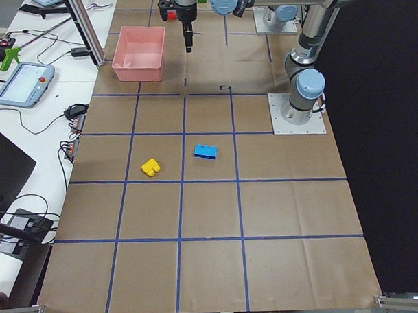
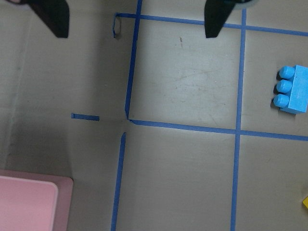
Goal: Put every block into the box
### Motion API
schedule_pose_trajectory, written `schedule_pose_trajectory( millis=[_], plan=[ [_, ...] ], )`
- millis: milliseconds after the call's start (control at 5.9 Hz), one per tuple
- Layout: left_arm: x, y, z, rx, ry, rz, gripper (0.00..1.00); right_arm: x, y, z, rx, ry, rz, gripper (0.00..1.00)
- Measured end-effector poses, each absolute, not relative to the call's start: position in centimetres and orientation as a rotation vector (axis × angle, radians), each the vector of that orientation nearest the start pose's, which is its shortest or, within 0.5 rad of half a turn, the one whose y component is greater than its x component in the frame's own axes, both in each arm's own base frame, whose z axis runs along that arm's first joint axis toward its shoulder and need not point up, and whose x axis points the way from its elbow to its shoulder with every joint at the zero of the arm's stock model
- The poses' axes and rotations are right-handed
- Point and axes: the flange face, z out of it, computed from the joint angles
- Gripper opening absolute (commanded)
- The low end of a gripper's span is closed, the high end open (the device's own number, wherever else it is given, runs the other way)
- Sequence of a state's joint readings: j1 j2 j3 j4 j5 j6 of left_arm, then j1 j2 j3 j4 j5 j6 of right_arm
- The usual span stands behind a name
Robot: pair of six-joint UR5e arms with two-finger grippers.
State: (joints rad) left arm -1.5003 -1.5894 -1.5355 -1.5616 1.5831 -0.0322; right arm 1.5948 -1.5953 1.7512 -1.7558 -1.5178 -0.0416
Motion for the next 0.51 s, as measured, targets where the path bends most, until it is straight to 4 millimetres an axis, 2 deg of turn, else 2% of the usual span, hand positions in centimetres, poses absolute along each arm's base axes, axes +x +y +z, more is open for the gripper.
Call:
schedule_pose_trajectory(
  millis=[508],
  plan=[
    [-9.64, -51.05, 49.59, -0.151, 3.125, -0.036, 1.0, 14.96, -47.57, 43.08, -0.115, 3.093, -0.054, 1.0]
  ],
)
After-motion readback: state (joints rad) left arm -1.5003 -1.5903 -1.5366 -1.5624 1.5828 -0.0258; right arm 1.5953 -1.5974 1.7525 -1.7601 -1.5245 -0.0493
